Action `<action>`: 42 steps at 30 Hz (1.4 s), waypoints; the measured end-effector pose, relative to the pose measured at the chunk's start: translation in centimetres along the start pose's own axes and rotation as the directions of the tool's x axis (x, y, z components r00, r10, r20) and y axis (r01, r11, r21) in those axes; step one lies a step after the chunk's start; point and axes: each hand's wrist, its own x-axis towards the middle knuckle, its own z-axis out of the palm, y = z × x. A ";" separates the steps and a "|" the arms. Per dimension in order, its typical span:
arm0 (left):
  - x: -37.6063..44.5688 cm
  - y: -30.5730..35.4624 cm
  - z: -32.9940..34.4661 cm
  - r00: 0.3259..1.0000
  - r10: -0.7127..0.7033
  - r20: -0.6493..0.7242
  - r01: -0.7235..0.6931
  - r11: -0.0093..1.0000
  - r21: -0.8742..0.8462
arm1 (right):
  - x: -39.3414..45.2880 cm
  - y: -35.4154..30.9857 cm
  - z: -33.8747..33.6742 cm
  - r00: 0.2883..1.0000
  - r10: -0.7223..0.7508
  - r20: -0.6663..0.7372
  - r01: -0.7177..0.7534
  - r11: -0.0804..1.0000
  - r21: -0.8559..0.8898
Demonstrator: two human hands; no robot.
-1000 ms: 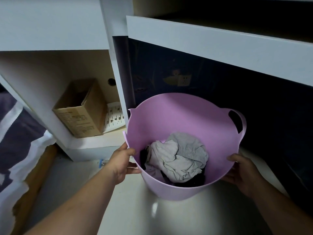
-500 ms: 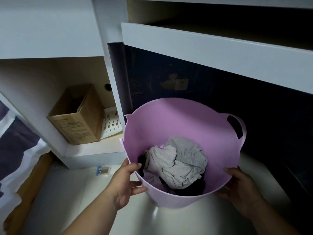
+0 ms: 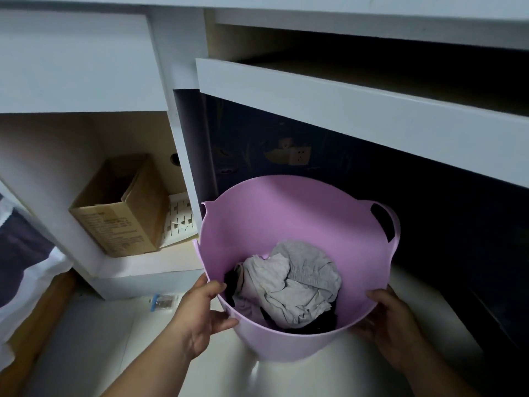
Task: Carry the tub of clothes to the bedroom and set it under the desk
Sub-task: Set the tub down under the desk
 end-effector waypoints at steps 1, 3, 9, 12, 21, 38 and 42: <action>0.0 0.1 0.0 1.000 0.000 -0.001 0.000 1.000 0.002 | 0.1 -0.1 0.1 1.000 0.001 -0.002 -0.001 1.000 -0.006; 0.1 0.4 0.1 1.000 0.001 -0.001 -0.001 1.000 0.002 | 0.3 -0.2 0.2 1.000 0.003 0.002 -0.003 1.000 -0.007; 0.5 1.3 0.6 1.000 0.022 -0.009 -0.022 1.000 0.001 | 1.4 -0.6 0.8 1.000 -0.001 0.011 0.001 1.000 0.001; 0.7 1.7 0.8 1.000 0.023 -0.022 -0.023 1.000 0.010 | 1.9 -0.7 1.1 1.000 0.003 0.012 -0.003 1.000 0.004; 1.5 2.4 1.2 0.997 0.015 -0.076 -0.012 0.999 0.039 | 3.5 -0.8 1.4 1.000 0.018 0.005 -0.018 1.000 0.003; 3.2 3.0 1.0 0.996 0.043 -0.078 -0.039 0.998 0.055 | 6.3 -0.4 1.7 0.999 0.014 0.035 -0.014 1.000 0.004; 3.6 3.2 1.0 0.997 0.035 -0.075 -0.031 0.998 0.052 | 6.7 -0.4 1.8 0.999 0.013 0.053 -0.013 1.000 0.013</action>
